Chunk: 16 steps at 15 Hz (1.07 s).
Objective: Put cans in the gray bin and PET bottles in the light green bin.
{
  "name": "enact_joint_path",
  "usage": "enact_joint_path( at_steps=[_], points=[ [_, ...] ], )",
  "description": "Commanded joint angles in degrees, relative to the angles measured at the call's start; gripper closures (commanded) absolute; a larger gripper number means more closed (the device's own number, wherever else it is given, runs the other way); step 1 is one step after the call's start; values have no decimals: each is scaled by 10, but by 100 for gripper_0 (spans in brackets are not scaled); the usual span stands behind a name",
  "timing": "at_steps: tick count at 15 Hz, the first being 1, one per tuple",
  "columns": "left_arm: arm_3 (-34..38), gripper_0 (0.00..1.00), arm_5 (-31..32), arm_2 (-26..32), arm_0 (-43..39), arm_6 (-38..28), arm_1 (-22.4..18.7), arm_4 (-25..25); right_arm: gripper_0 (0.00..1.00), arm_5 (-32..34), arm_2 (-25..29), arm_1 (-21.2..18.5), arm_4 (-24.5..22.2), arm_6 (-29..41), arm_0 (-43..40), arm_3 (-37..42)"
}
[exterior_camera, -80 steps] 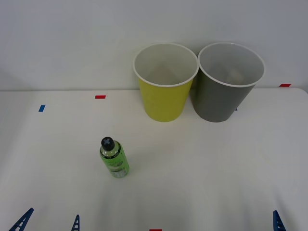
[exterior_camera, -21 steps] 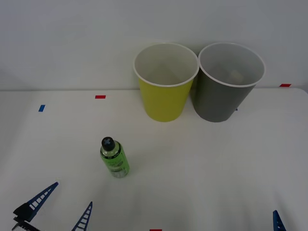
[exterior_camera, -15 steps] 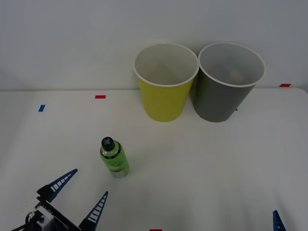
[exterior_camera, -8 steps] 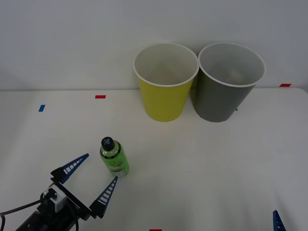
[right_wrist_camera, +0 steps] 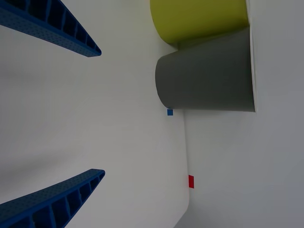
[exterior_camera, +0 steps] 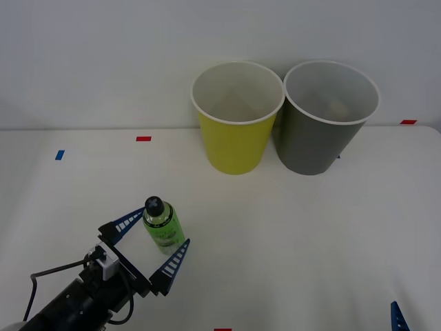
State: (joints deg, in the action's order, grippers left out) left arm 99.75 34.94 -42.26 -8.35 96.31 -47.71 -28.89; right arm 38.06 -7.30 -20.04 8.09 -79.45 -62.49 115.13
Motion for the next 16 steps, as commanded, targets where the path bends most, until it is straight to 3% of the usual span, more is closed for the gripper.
enact_joint_path(
  at_steps=[1, 8, 9, 10, 16],
  points=[
    [0, 0, -17, -1, 15, 1, 6, -5, 20, 0, 0, 0, 0, 0, 0, 0],
    [-10, 0, -38, -1, 39, 2, 23, -8, 20, 0, 0, 0, 0, 0, 0, 0],
    [-13, 32, -39, -1, 42, 2, 23, -9, 20, 0, 0, 0, 0, 0, 0, 0],
    [-14, 99, -39, -1, 45, 3, 23, -9, 20, 0, 0, 0, 0, 0, 0, 0],
    [-16, 100, -39, -2, 45, 7, 24, -7, 20, 0, 0, 0, 0, 0, 0, 0]
  ],
)
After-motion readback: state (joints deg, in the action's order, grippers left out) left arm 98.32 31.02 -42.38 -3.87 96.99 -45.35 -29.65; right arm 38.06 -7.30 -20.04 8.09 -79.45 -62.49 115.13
